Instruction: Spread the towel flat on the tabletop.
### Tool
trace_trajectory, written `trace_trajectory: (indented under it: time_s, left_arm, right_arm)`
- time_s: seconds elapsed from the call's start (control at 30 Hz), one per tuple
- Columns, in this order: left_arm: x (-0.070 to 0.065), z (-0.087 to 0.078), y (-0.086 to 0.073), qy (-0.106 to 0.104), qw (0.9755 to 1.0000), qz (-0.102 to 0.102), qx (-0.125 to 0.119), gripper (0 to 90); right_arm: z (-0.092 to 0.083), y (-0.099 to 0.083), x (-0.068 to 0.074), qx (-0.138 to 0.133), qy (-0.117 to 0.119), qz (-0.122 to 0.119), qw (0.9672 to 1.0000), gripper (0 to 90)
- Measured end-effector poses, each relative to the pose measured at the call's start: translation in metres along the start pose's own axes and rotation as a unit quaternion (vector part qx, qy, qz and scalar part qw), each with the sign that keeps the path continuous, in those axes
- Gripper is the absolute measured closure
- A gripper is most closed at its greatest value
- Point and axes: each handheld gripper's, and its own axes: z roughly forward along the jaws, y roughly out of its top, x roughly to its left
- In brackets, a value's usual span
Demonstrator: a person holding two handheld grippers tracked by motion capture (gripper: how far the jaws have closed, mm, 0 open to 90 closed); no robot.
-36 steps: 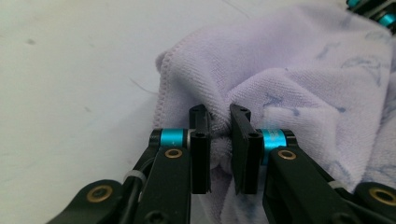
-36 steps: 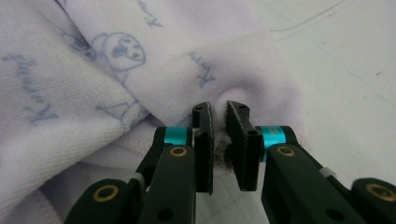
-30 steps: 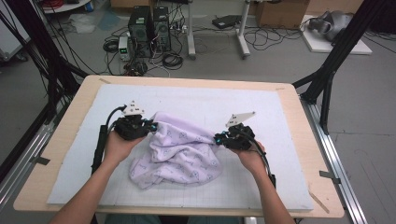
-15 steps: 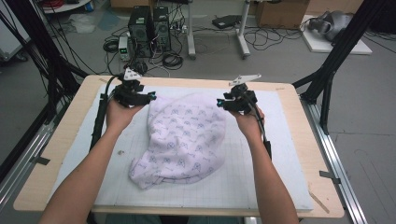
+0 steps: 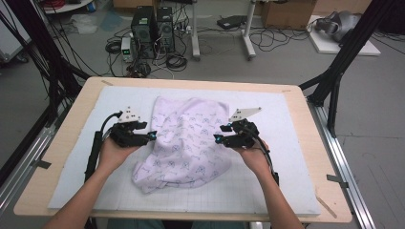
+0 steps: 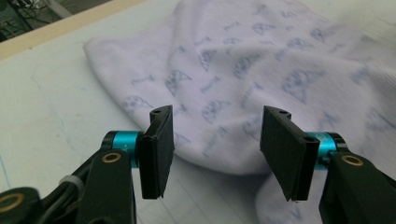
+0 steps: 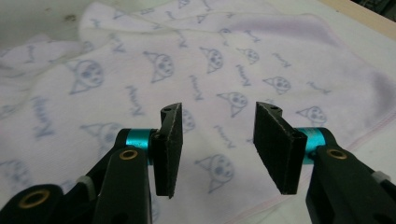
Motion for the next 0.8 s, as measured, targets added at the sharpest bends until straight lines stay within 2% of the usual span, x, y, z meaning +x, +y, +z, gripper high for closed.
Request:
trace_trajectory:
  time_s: [0.07, 0.2, 0.3, 0.4, 0.57, 0.63, 0.7, 0.8]
  left_arm:
    - [-0.005, -0.005, -0.005, -0.007, 1.0000, -0.001, 0.005, 42.4]
    - [-0.017, -0.018, -0.013, -0.019, 0.9997, 0.013, -0.006, 42.6]
    - [-0.026, -0.025, -0.022, -0.022, 0.9994, 0.026, -0.007, 40.9]
    - [-0.034, -0.030, -0.035, -0.033, 0.9991, 0.023, -0.010, 40.5]
    - [-0.048, -0.039, -0.056, -0.041, 0.9985, 0.035, -0.008, 38.4]
    - [-0.052, -0.041, -0.062, -0.050, 0.9981, 0.035, -0.008, 37.8]
    - [-0.055, -0.041, -0.067, -0.052, 0.9977, 0.044, 0.000, 37.9]
    - [-0.055, -0.035, -0.071, -0.066, 0.9967, 0.045, 0.014, 43.5]
  right_arm:
    - [-0.007, -0.009, 0.009, -0.010, 0.012, 0.005, 0.9999, 50.6]
    - [-0.012, -0.016, 0.019, -0.014, 0.024, 0.006, 0.9996, 47.4]
    - [-0.015, -0.024, 0.030, -0.022, 0.032, -0.004, 0.9992, 46.0]
    - [-0.016, -0.032, 0.043, -0.021, 0.045, -0.015, 0.9986, 45.1]
    - [-0.016, -0.046, 0.059, -0.015, 0.061, -0.024, 0.9977, 43.3]
    - [-0.015, -0.053, 0.064, -0.008, 0.065, -0.027, 0.9975, 43.1]
    - [-0.012, -0.059, 0.068, 0.003, 0.069, -0.026, 0.9973, 42.9]
    - [-0.007, -0.065, 0.070, 0.010, 0.073, -0.022, 0.9970, 42.9]
